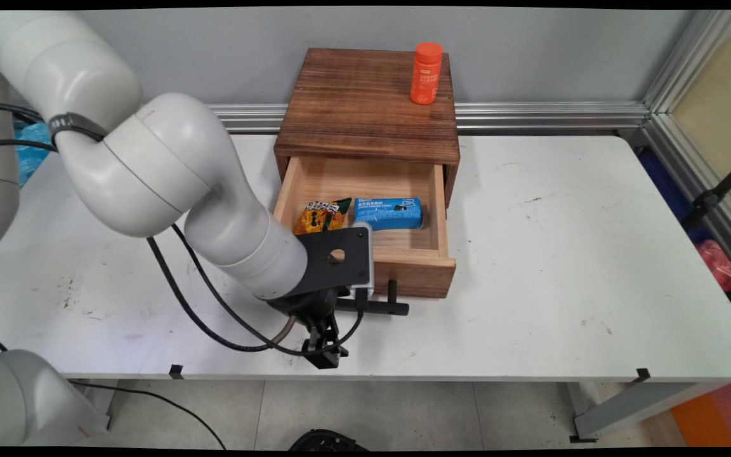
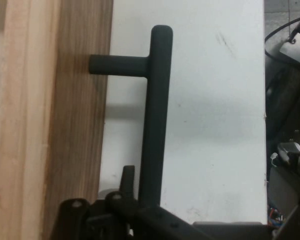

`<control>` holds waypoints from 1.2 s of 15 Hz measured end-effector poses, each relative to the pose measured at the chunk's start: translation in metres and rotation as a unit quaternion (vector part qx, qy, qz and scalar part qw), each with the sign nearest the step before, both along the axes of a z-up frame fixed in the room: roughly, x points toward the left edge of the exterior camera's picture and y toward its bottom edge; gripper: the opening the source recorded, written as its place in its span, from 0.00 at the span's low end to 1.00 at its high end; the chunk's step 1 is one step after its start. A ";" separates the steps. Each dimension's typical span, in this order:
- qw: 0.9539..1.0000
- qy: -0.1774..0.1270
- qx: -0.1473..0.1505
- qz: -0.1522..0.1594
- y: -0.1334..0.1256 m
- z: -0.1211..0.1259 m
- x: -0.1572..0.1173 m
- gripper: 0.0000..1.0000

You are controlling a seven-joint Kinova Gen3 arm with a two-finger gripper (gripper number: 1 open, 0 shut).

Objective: Open the drawer

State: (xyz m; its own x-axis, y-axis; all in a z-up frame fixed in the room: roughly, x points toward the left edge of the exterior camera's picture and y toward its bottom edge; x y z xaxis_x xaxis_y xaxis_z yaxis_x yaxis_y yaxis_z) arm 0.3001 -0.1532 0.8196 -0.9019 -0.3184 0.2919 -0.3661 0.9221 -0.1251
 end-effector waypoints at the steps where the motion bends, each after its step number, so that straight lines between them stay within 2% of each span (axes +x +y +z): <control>1: 1.000 0.000 0.000 0.000 0.000 0.000 0.000 1.00; 18: 1.000 0.002 -0.002 -0.009 0.003 -0.018 0.006 1.00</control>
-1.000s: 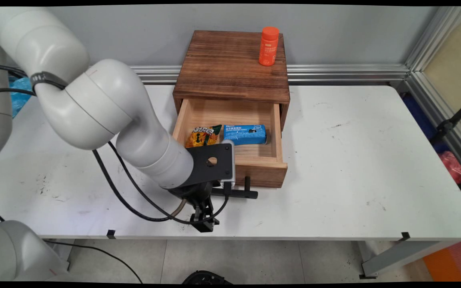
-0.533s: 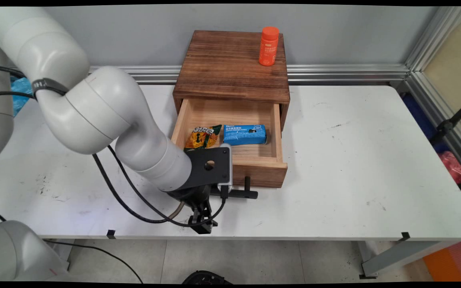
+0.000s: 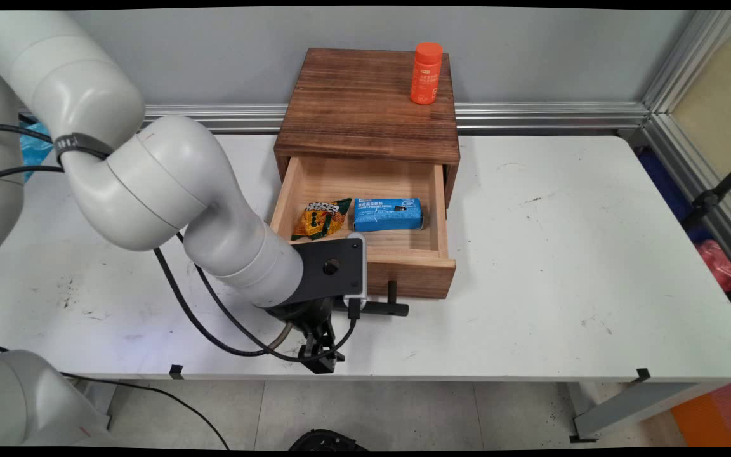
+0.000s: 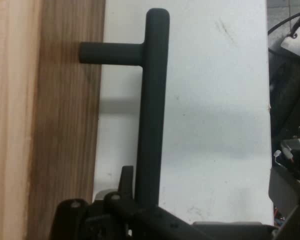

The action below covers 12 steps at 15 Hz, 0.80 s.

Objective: Open the drawer

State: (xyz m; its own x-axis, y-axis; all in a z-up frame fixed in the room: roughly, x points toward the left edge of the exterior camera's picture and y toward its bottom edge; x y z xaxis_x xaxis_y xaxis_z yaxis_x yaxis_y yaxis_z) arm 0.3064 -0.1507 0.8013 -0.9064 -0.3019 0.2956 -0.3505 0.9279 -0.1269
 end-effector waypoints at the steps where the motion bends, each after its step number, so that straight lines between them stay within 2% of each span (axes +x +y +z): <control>1: 1.000 0.001 0.000 0.000 0.001 -0.001 0.000 1.00; 12: 1.000 0.008 0.009 0.000 0.012 -0.003 -0.011 1.00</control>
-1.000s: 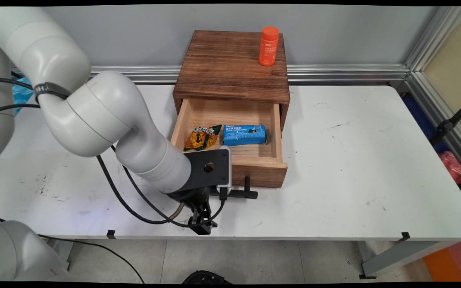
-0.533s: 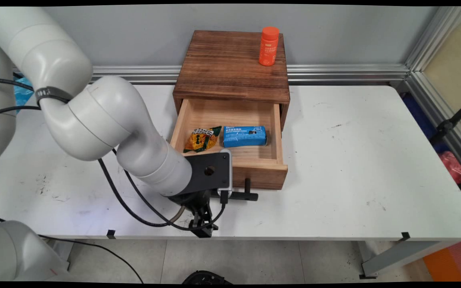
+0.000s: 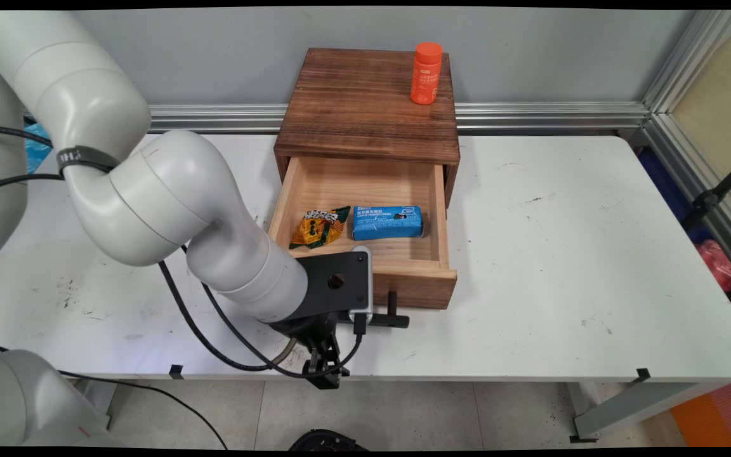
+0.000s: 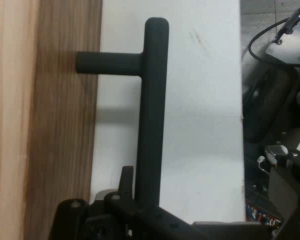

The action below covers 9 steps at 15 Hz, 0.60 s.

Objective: Open the drawer

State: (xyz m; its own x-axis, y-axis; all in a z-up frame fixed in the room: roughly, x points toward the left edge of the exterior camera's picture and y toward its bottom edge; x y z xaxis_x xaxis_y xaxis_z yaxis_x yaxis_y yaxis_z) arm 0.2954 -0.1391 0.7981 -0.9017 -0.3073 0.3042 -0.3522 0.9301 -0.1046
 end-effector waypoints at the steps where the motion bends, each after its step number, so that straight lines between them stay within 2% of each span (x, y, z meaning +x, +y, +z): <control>1: 1.000 0.001 0.001 0.000 0.001 0.000 -0.001 1.00; 9: 1.000 0.003 0.012 0.000 0.011 0.001 -0.004 1.00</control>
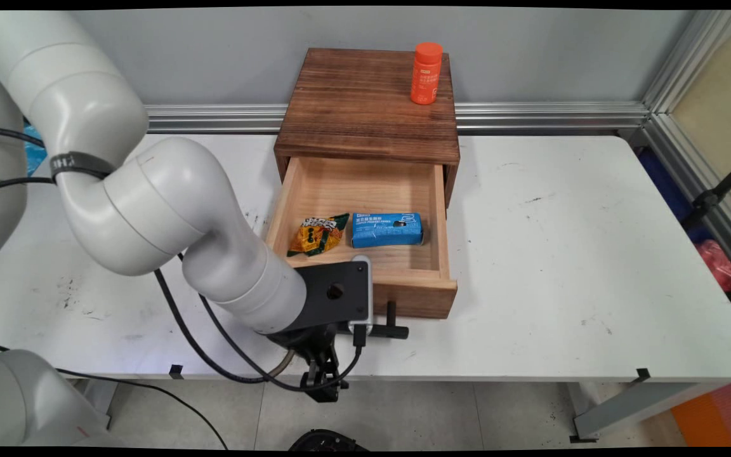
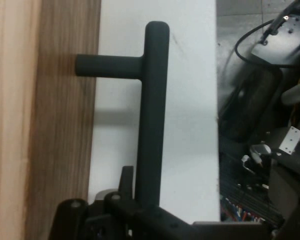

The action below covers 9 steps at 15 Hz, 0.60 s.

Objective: Open the drawer

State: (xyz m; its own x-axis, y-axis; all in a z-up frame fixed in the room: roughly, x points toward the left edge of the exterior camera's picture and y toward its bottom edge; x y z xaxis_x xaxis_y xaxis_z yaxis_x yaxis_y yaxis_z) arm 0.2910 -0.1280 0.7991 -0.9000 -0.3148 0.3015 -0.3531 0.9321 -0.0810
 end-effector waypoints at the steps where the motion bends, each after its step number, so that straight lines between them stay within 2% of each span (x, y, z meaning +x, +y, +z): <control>1: 1.000 0.000 0.001 0.000 0.001 0.000 0.000 1.00; 9: 1.000 0.000 0.012 -0.001 0.012 0.001 -0.001 1.00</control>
State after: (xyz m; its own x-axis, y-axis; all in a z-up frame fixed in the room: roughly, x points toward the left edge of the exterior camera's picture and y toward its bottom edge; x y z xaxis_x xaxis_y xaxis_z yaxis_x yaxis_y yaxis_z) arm 0.2896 -0.1164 0.8004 -0.9006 -0.3208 0.2934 -0.3516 0.9344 -0.0578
